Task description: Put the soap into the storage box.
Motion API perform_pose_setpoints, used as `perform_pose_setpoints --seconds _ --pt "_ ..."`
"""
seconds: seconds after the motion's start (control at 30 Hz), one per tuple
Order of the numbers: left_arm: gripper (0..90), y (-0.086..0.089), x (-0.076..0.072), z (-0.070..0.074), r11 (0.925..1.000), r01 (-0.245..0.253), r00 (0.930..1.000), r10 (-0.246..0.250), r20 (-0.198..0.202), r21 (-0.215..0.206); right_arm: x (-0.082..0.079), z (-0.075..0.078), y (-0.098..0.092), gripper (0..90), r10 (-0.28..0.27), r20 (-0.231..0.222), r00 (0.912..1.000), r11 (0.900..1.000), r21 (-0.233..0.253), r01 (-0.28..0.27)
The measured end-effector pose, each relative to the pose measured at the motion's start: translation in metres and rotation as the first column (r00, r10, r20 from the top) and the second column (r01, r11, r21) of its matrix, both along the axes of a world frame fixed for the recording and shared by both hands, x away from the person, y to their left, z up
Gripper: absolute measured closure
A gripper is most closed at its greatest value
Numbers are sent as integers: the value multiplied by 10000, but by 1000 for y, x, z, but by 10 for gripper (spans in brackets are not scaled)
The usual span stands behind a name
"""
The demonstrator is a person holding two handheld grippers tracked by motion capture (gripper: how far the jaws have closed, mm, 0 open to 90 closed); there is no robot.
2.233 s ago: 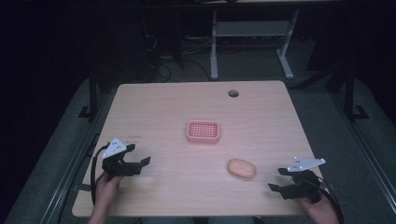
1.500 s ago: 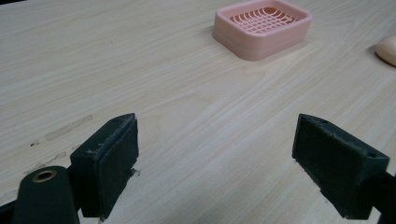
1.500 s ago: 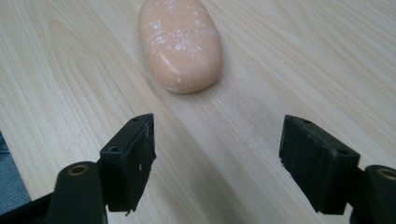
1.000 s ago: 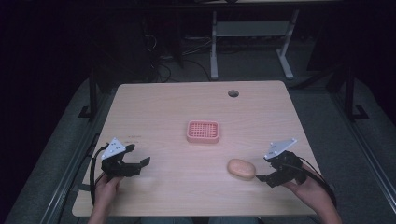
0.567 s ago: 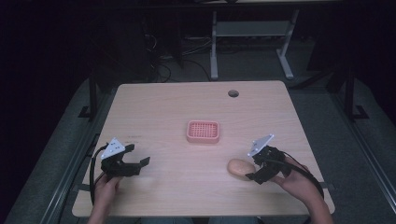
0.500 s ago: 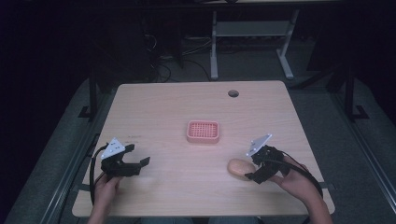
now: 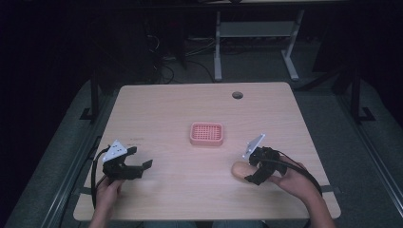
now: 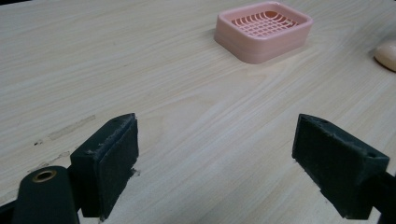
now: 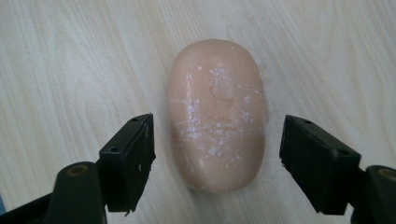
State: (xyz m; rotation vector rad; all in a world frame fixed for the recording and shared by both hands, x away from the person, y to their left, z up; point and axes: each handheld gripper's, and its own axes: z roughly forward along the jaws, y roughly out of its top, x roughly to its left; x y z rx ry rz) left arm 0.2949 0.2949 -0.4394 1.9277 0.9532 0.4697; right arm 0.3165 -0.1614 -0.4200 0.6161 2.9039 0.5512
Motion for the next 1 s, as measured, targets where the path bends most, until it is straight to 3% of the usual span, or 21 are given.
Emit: perform_pose_setpoints --seconds 0.57,1.0 --pt "143 0 0 0 10000 -39 10000 39 -37 -44 12 -12 18 262 215 -622 9978 9953 -925 -272" --pt "143 0 0 0 10000 -25 10000 25 -37 -38 17 -20 25 289 311 -793 9964 9898 -1366 -417"
